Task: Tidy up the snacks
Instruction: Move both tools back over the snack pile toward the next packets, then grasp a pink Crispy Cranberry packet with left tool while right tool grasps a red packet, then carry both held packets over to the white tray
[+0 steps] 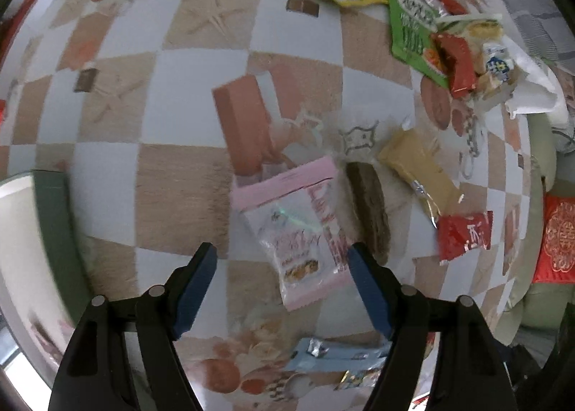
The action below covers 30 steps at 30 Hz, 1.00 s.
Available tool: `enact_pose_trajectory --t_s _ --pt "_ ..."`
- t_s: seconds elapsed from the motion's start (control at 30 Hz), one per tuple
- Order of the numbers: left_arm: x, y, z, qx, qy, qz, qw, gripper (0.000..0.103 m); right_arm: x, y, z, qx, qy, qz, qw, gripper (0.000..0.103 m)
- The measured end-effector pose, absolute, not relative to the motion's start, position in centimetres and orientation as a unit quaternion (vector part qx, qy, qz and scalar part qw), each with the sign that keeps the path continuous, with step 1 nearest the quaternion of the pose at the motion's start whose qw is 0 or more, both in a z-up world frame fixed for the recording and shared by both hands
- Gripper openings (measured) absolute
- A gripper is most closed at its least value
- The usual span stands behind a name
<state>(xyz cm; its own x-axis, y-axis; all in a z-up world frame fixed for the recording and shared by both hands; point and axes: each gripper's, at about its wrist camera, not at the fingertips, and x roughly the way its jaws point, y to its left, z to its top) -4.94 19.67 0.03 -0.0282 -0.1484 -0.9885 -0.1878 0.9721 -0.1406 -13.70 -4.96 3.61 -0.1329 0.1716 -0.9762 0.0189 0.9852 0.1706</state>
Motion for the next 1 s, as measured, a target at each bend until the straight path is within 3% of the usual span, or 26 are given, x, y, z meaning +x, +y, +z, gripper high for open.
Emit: enact_pose_trajectory --t_s 0.17,0.5,0.57,0.6,0.67,0.7,1.0 --pt "-4.4 18.5 -0.6 -0.058 0.720 0.031 0.691 0.081 -13.2 -2.9 2.0 0.031 0.758 0.072 0.648 0.103" --pt "-3.8 17.3 -0.8 -0.039 0.714 0.032 0.698 0.082 -12.1 -0.4 -0.3 0.005 0.767 0.073 0.638 0.103" --pt "-3.3 17.5 -0.5 -0.036 0.710 0.025 0.703 0.075 -12.4 -0.1 0.3 -0.004 0.761 0.078 0.644 0.083" --pt "-3.6 17.3 -0.1 -0.031 0.705 0.021 0.709 0.065 -12.4 0.1 0.7 -0.012 0.757 0.080 0.648 0.075" --pt "-4.0 17.1 0.4 -0.032 0.701 0.011 0.712 0.053 -12.5 1.3 1.2 -0.018 0.753 0.084 0.653 0.036" --pt "-4.0 17.2 0.5 -0.036 0.699 0.006 0.714 0.044 -12.4 1.4 1.3 -0.011 0.753 0.085 0.652 0.032" --pt "-6.1 18.4 2.8 -0.022 0.683 -0.024 0.730 0.033 -13.4 0.6 3.4 0.044 0.738 0.107 0.665 0.032"
